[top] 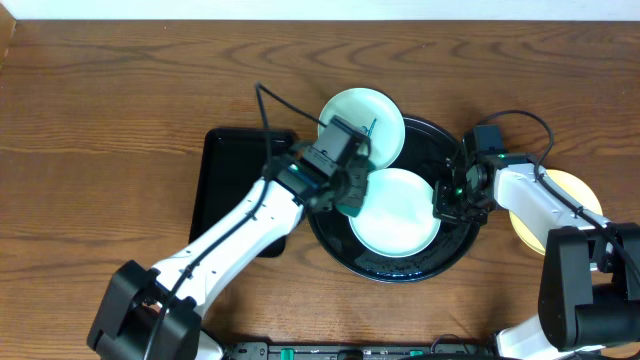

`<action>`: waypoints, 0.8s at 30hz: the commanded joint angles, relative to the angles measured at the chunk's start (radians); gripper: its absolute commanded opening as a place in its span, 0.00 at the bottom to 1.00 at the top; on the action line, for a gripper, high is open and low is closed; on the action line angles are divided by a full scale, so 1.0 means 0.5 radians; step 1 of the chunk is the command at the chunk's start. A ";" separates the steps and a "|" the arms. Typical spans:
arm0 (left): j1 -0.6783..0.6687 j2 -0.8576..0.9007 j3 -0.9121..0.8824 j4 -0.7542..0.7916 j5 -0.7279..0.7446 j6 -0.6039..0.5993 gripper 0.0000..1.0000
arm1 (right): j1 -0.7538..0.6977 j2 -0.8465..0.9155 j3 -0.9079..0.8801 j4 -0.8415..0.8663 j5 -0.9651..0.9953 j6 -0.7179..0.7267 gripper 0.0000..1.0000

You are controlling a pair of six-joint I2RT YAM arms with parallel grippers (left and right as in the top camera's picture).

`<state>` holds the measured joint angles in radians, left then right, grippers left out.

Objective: Clean dirty plates on tray and stack at the side

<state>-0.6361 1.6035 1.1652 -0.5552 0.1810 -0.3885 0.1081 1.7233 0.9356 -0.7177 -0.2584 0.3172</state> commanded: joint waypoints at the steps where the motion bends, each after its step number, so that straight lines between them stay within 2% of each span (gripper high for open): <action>1: 0.129 -0.013 0.000 -0.077 -0.037 0.030 0.09 | 0.043 0.016 -0.006 0.037 0.028 -0.001 0.01; 7: 0.329 -0.013 -0.009 -0.220 -0.035 0.030 0.09 | 0.079 0.013 -0.005 0.092 0.037 -0.009 0.01; 13: 0.369 -0.009 -0.057 -0.226 -0.034 0.135 0.09 | 0.079 -0.077 0.001 0.088 0.175 -0.008 0.01; 18: 0.369 -0.009 -0.064 -0.220 -0.034 0.163 0.09 | 0.079 -0.374 0.001 0.068 0.365 -0.021 0.01; 24: 0.369 -0.005 -0.063 -0.169 -0.034 0.162 0.09 | 0.124 -0.805 0.001 0.068 0.701 -0.231 0.01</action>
<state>-0.4549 1.6035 1.1400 -0.6449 0.1730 -0.3313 0.1486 1.3972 0.9302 -0.6865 -0.0326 0.2684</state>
